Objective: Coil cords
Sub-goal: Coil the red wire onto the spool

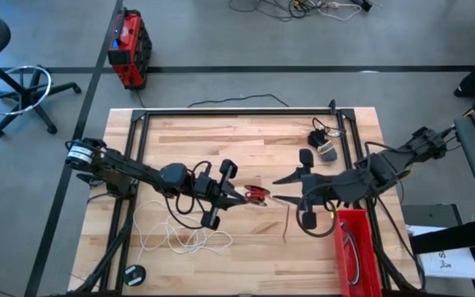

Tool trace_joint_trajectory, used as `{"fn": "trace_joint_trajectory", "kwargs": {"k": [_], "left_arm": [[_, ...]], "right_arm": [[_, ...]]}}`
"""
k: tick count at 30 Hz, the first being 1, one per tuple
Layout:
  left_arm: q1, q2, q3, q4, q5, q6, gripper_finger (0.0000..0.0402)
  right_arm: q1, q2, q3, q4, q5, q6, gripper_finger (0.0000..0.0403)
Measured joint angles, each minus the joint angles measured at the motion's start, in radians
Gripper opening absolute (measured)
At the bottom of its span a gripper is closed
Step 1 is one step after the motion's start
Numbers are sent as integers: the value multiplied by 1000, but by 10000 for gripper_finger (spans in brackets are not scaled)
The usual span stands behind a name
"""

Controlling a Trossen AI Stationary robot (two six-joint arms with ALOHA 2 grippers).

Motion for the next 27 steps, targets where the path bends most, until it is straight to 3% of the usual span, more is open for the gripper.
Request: {"fn": "trace_joint_trajectory", "kwargs": {"k": [10, 27], "left_arm": [[4, 0, -1, -10, -1, 1, 0], [4, 0, -2, -7, 0, 1, 0]], "right_arm": [[0, 51, 0, 90, 8, -40, 132], [-1, 73, 0, 93, 68, -25, 20]]}}
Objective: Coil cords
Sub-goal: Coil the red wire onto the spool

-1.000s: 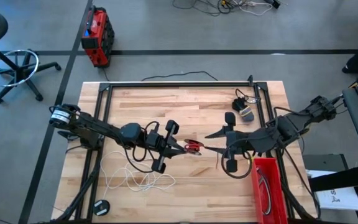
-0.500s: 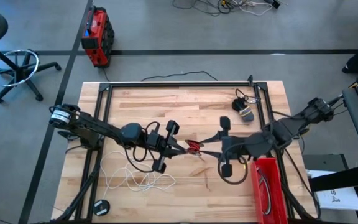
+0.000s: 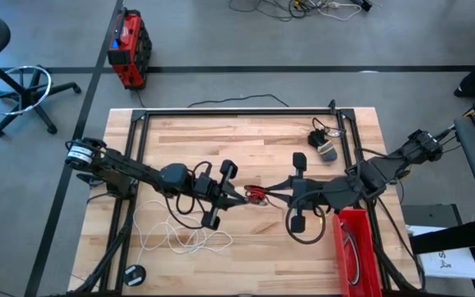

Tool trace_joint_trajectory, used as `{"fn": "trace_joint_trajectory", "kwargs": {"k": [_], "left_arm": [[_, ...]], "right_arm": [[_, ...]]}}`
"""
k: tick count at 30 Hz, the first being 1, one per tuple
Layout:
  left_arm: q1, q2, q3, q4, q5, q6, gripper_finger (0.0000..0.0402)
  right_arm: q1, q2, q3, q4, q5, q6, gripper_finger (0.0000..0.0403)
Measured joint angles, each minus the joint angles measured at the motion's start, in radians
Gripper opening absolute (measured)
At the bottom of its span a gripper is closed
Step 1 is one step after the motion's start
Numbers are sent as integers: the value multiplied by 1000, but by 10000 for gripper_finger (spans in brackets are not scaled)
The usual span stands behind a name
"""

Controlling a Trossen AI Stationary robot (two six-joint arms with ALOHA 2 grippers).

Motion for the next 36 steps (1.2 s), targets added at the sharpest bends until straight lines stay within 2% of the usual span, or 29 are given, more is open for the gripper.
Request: {"fn": "trace_joint_trajectory", "kwargs": {"k": [11, 16, 20, 26, 31, 36], "left_arm": [[0, 0, 0, 37, -5, 2, 0], [1, -3, 4, 27, -87, 37, 11], [5, -7, -1, -1, -186, 43, 38], [16, 38, -2, -66, -195, -26, 90], [23, 146, 38, -65, -192, -116, 137], [36, 293, 166, -73, -187, -152, 181]], "right_arm": [[-6, 1, 0, 4, 0, 29, 1], [-6, -15, 0, 8, 46, 29, 1], [-8, -46, -2, 3, 62, 54, 1], [-6, -78, -2, 17, 74, 53, 0], [-8, -78, -2, 43, 131, 18, 0], [-13, -78, -2, 53, 134, 9, 0]]}}
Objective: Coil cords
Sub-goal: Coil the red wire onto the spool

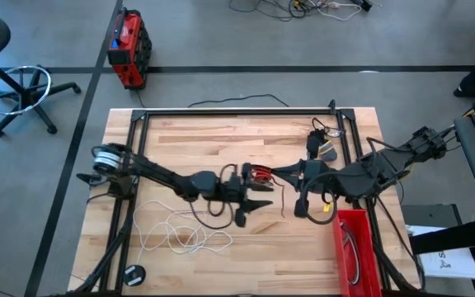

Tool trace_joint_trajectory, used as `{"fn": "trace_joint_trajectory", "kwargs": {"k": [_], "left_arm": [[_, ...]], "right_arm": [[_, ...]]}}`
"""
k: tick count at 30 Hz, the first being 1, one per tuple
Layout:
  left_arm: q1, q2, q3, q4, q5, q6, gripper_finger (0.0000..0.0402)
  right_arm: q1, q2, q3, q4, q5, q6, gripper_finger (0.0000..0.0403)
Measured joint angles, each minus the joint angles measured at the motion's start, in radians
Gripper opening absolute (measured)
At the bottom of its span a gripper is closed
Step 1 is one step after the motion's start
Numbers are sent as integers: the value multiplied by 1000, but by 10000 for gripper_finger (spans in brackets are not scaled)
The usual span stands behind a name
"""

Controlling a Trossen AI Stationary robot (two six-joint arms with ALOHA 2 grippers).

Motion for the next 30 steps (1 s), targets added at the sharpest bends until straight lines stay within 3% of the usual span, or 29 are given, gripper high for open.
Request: {"fn": "trace_joint_trajectory", "kwargs": {"k": [9, 23, 30], "left_arm": [[46, 127, 103, -36, 10, -90, 211], [33, 188, 105, -119, 190, -191, 182], [28, 187, 84, -161, 190, -195, 191]], "right_arm": [[0, 0, 0, -10, 15, 13, 0], [0, -2, 0, -26, 16, -26, 0], [0, -2, 0, -27, 16, -28, 0]]}}
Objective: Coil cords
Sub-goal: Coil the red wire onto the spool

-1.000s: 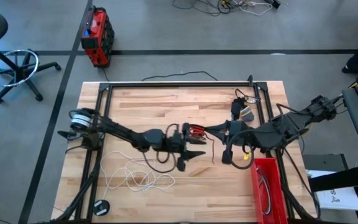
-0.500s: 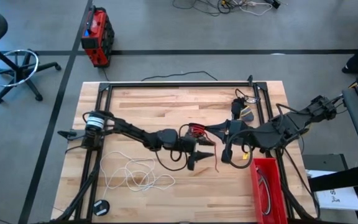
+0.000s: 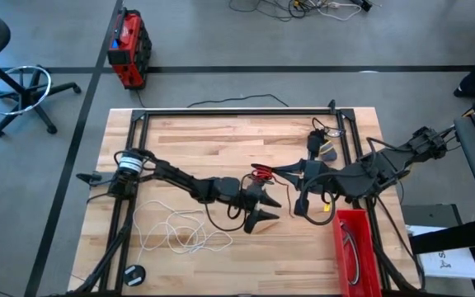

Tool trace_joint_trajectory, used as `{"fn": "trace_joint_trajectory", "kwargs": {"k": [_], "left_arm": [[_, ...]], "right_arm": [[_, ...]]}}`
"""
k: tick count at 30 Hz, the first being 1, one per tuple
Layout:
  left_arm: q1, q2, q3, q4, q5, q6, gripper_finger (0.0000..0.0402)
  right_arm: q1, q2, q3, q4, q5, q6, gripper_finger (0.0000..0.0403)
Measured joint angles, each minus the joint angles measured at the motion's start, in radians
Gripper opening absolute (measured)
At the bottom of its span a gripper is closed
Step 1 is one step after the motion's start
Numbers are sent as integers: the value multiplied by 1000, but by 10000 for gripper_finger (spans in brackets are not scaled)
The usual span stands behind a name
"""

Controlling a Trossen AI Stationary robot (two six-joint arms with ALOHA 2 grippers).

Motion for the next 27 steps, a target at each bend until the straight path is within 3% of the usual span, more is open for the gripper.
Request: {"fn": "trace_joint_trajectory", "kwargs": {"k": [13, 22, 27], "left_arm": [[-22, 113, 149, -1, 15, -4, 217], [-22, 125, 189, 3, 24, 4, 183], [-22, 125, 187, -13, 23, 1, 140]], "right_arm": [[0, 2, 0, -1, 0, -14, 0], [0, 2, 1, -2, 0, -16, 0], [0, 2, 1, 0, 0, -16, 0]]}}
